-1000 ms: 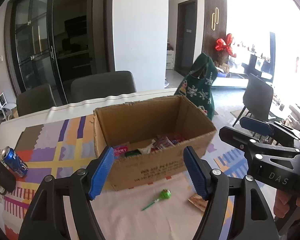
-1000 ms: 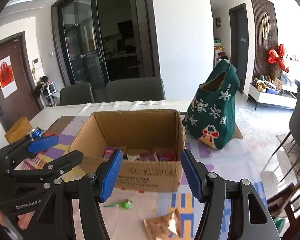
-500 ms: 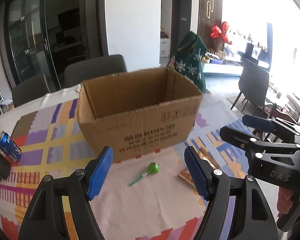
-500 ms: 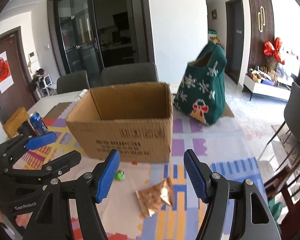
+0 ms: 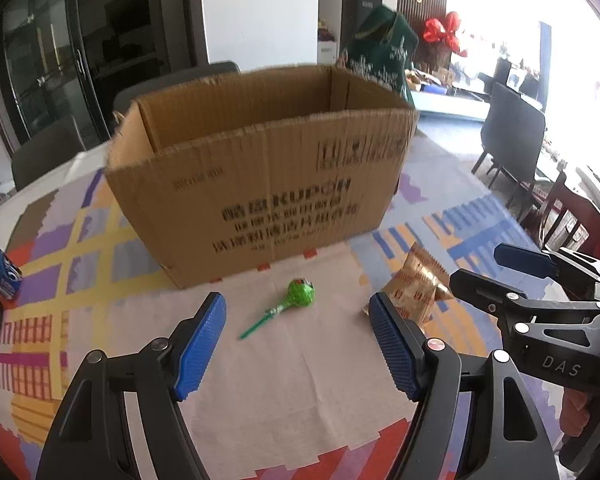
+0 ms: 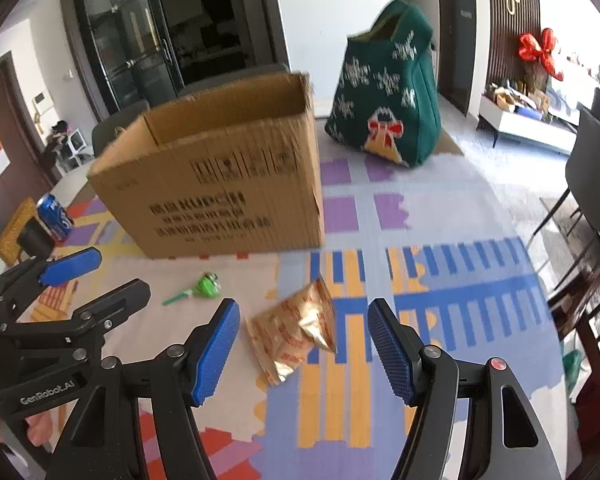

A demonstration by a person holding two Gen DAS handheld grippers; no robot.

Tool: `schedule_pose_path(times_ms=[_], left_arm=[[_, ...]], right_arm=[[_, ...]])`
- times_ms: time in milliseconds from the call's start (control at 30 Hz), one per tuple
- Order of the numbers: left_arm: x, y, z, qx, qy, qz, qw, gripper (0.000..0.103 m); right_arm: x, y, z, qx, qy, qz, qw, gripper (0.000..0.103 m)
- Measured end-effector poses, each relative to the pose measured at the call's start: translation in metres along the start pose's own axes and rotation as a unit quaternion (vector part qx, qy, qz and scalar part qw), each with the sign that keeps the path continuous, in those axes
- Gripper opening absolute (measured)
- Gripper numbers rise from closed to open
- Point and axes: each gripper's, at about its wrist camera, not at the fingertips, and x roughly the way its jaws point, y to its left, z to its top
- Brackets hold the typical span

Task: Organize snacks
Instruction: 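Move both open tools back toward the green lollipop and tan biscuit bag, then grasp the green lollipop with the left tool while the right tool grasps the tan biscuit bag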

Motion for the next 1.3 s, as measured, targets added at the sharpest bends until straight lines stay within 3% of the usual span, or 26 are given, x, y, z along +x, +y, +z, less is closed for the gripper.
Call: schedule_pose_path(times_ms=[767,967,1100,1300], left_arm=[[0.077,0.007,-0.003,0.004,0.049,0.002,0.9988,0.069],[0.09,0.015,0.001,-0.004,0.061,0.001,0.9982,0.061],[0.097,0.018,0.001,-0.01,0.068,-0.003,0.9977,0.053],[0.099,0.023,0.0,-0.021,0.073,-0.016,0.9969,0.036]], right_arm=[[0.065,-0.009,-0.019,0.034,0.081,0.014,0.996,0.067],[0.077,-0.007,-0.015,0.034,0.086,0.026,0.995,0.066],[0.085,0.0,-0.011,0.026,0.09,0.037,0.995,0.055],[0.089,0.011,-0.008,0.017,0.091,0.052,0.994,0.047]])
